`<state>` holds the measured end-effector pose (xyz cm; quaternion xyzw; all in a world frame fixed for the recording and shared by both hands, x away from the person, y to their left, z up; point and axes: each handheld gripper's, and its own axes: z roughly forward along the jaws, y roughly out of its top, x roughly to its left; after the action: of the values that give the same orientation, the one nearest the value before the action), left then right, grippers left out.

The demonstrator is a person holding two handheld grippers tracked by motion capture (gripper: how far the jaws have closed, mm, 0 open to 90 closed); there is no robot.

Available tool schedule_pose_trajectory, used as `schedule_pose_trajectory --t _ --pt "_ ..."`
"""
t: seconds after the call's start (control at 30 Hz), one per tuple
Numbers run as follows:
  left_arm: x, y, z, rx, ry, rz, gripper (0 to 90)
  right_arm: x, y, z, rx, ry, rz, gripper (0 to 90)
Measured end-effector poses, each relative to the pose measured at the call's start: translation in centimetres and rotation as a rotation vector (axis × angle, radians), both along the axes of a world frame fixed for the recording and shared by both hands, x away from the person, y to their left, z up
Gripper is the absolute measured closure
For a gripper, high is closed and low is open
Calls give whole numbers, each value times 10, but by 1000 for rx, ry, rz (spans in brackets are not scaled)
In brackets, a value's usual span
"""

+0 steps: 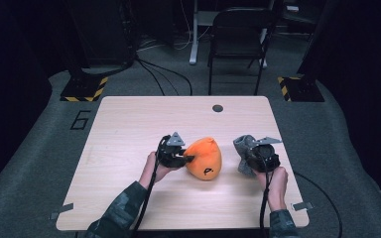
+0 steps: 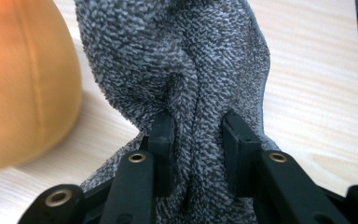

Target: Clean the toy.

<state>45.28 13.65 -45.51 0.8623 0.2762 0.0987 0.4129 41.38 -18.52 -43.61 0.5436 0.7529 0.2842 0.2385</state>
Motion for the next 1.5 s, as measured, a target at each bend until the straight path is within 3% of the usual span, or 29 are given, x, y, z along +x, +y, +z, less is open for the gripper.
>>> schedule_pose_trajectory --t 0.2,0.43,0.53,0.67,0.7,0.77,0.93,0.97,1.17,1.3,1.5 --pt "11 8 -9 -30 41 61 607 4 -4 -16 -5 35 -6 671" --pt "19 14 -15 -19 37 133 501 10 0 -36 -31 62 -13 634" --pt "21 19 -16 -4 0 187 451 12 1 -44 -46 76 -26 571" --pt "28 28 -22 -32 2 235 398 16 1 -52 -64 83 -30 410" --pt "29 29 -23 -33 1 246 386 15 1 -52 -60 107 -44 386" --pt "30 31 -24 -43 -4 262 363 16 -2 -54 -56 106 -49 341" --pt "32 33 -23 -43 -22 287 288 14 -9 -45 -13 44 -48 163" --pt "32 34 -22 -37 -28 292 238 13 -9 -44 -3 36 -47 147" --pt "30 40 -16 -46 -44 309 166 6 -15 -34 51 0 -22 83" --pt "26 47 -9 -73 -64 322 141 -1 -19 -28 70 -21 -2 53" --pt "12 59 -2 -84 -95 337 53 -16 -31 -21 84 -46 14 23"
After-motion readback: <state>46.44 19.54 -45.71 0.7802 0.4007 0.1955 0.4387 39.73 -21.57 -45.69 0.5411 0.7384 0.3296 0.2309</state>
